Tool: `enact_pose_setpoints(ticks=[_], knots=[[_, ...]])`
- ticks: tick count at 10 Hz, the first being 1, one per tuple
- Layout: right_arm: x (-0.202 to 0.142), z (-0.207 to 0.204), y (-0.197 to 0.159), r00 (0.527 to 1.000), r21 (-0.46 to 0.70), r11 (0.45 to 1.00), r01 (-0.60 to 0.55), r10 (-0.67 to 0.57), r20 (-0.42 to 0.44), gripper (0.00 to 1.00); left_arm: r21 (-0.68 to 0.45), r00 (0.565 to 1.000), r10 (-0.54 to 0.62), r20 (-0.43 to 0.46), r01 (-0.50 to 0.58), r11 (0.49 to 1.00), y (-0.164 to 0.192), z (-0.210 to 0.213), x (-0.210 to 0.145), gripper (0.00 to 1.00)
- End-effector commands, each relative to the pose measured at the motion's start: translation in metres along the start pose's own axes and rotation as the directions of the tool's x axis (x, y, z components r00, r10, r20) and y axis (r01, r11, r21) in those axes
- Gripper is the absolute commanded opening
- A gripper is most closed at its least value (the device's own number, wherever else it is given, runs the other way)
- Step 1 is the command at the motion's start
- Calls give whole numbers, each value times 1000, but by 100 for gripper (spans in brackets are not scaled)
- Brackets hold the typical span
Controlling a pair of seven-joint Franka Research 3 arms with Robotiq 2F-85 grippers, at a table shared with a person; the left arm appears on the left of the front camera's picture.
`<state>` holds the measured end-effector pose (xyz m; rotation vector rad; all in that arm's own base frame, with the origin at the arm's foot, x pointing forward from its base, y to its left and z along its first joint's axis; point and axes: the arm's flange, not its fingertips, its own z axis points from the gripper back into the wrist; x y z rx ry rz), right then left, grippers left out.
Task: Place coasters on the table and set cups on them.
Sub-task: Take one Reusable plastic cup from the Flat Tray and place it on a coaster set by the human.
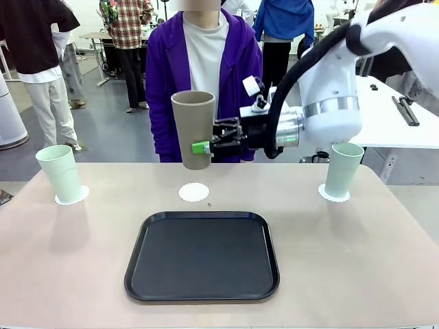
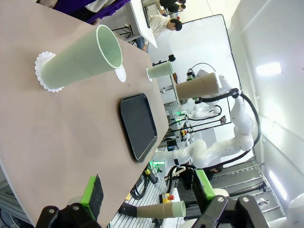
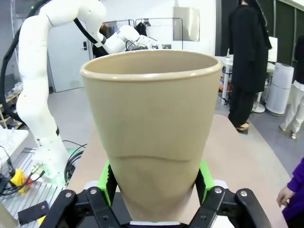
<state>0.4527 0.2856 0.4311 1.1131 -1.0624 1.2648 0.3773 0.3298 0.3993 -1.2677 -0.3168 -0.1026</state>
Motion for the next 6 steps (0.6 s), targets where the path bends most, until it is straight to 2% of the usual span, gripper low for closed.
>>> enact_pose_setpoints(ticks=[1, 2, 3, 6], knots=[[11, -8, 7, 998, -17, 1000, -2, 1, -67, 71, 5, 1000, 7, 3, -7, 1000, -2, 1, 0, 100], [11, -8, 6, 998, -12, 1000, -13, 12, -69, 71, 5, 1000, 7, 3, -7, 1000, -2, 1, 0, 100], [14, -3, 6, 1000, -8, 1000, -12, 12, -24, 71, 5, 1000, 7, 3, -7, 1000, -2, 1, 0, 100], [14, -3, 6, 1000, -8, 1000, -12, 12, -24, 71, 5, 1000, 7, 3, -7, 1000, -2, 1, 0, 100]])
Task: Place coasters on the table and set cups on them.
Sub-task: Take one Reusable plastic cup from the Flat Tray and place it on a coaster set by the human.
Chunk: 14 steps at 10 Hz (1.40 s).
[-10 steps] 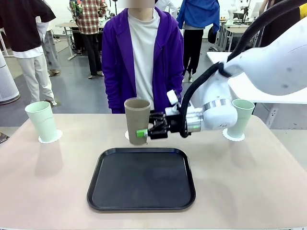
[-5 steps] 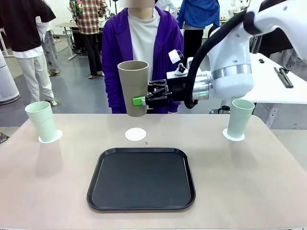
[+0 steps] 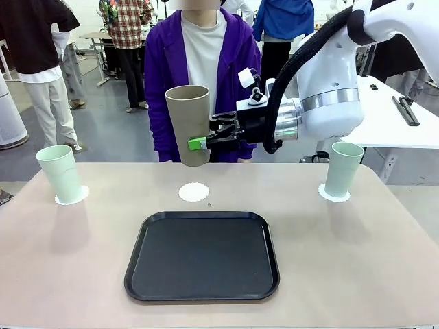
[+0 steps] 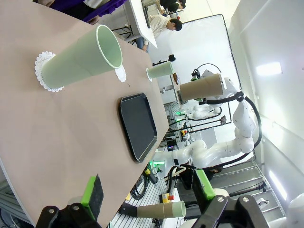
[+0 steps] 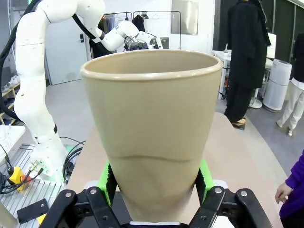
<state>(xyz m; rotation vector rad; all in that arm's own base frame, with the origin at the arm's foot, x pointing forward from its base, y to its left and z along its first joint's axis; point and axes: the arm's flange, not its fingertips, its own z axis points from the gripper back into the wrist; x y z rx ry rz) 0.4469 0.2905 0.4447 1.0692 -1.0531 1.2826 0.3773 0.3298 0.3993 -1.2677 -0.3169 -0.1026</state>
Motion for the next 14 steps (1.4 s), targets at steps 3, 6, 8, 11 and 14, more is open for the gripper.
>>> enact_pose_setpoints(ticks=[3, 6, 8, 11, 14], knots=[[-9, -3, -21, 1000, 9, 1000, -23, 23, 18, 81, 5, 1000, 7, 3, -7, 1000, -2, 1, 0, 100], [-36, -14, -78, 998, 28, 999, -45, 44, 41, 81, 5, 1000, 7, 3, -7, 1000, -2, 1, 0, 100], [-49, -25, -108, 998, 31, 998, -49, 48, 38, 81, 5, 1000, 7, 3, -7, 1000, -2, 1, 0, 100], [-69, -32, -145, 999, 11, 1000, -20, 20, 49, 81, 5, 1000, 7, 3, -7, 1000, -2, 1, 0, 100], [-84, -35, -164, 998, 12, 1000, 25, -26, 53, 81, 5, 1000, 7, 3, -7, 1000, -2, 1, 0, 100]])
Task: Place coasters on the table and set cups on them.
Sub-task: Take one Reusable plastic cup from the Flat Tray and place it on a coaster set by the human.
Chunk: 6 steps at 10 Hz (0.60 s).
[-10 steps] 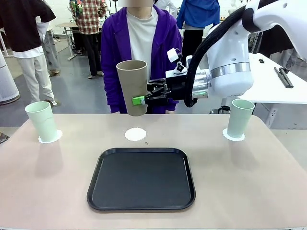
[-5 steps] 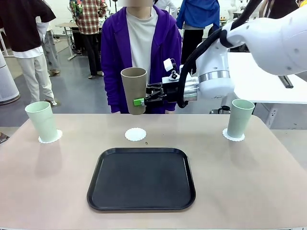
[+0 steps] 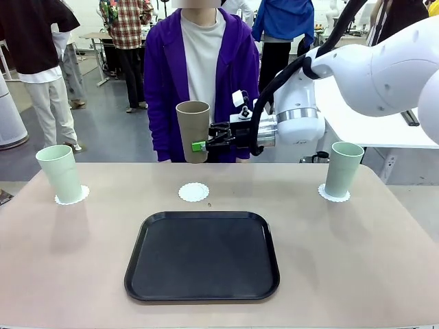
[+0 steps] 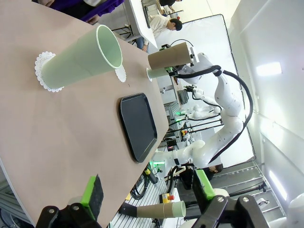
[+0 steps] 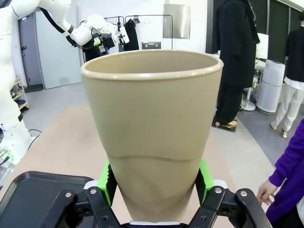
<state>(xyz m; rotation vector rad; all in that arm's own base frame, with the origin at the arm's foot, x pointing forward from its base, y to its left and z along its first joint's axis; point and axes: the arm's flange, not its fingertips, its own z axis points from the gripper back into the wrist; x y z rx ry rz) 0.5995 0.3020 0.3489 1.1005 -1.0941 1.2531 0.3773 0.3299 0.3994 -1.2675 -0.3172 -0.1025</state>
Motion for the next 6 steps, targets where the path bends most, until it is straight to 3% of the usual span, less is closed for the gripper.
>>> enact_pose_setpoints(ticks=[1, 6], knots=[[3, -7, -11, 1000, 25, 999, 29, -29, 1, 81, 5, 1000, 7, 3, -7, 1000, -2, 1, 0, 100], [-29, -18, -14, 995, 39, 994, 99, -98, -15, 81, 5, 1000, 7, 3, -7, 1000, -2, 1, 0, 100]])
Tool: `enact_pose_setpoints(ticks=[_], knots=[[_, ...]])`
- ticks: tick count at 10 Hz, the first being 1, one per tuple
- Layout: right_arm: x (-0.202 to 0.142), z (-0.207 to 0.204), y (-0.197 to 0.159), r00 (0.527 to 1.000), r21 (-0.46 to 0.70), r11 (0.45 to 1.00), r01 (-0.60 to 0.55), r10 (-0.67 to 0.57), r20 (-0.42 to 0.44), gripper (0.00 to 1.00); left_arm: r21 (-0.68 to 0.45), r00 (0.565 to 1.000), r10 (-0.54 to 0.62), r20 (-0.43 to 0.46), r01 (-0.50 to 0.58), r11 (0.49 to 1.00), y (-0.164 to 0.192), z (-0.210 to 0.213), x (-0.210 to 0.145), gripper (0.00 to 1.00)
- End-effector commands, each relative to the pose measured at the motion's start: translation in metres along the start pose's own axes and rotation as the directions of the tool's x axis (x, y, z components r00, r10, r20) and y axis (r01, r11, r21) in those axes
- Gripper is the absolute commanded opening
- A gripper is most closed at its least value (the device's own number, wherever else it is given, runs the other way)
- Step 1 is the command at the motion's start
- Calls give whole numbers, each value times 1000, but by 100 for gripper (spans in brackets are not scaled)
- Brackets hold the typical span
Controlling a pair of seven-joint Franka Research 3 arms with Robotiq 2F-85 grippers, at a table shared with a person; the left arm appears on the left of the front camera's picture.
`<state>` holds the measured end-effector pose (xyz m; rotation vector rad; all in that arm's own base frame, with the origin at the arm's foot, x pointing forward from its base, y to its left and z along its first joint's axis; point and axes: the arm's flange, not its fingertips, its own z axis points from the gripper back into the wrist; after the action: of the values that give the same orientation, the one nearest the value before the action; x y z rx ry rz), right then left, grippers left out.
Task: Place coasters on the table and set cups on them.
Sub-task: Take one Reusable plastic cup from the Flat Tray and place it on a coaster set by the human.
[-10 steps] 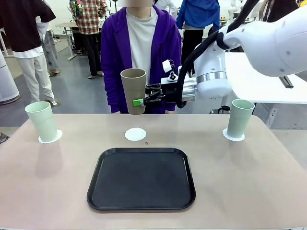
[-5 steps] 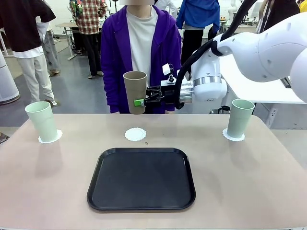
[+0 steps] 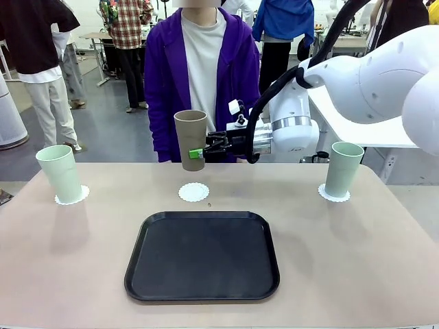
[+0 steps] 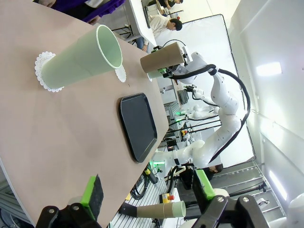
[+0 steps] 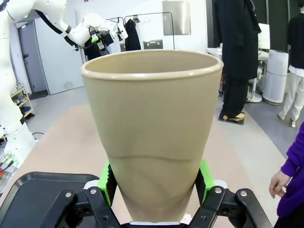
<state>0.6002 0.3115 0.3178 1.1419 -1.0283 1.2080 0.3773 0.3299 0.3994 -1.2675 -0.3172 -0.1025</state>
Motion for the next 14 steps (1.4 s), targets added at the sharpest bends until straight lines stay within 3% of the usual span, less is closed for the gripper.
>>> enact_pose_setpoints(ticks=[1, 14], knots=[[-5, -5, -14, 1000, 23, 999, 25, -25, -9, 81, 5, 1000, 7, 3, -7, 1000, -2, 1, 0, 100], [-70, -17, -17, 996, 50, 996, 80, -77, -49, 81, 5, 1000, 7, 3, -7, 1000, -2, 1, 0, 100]])
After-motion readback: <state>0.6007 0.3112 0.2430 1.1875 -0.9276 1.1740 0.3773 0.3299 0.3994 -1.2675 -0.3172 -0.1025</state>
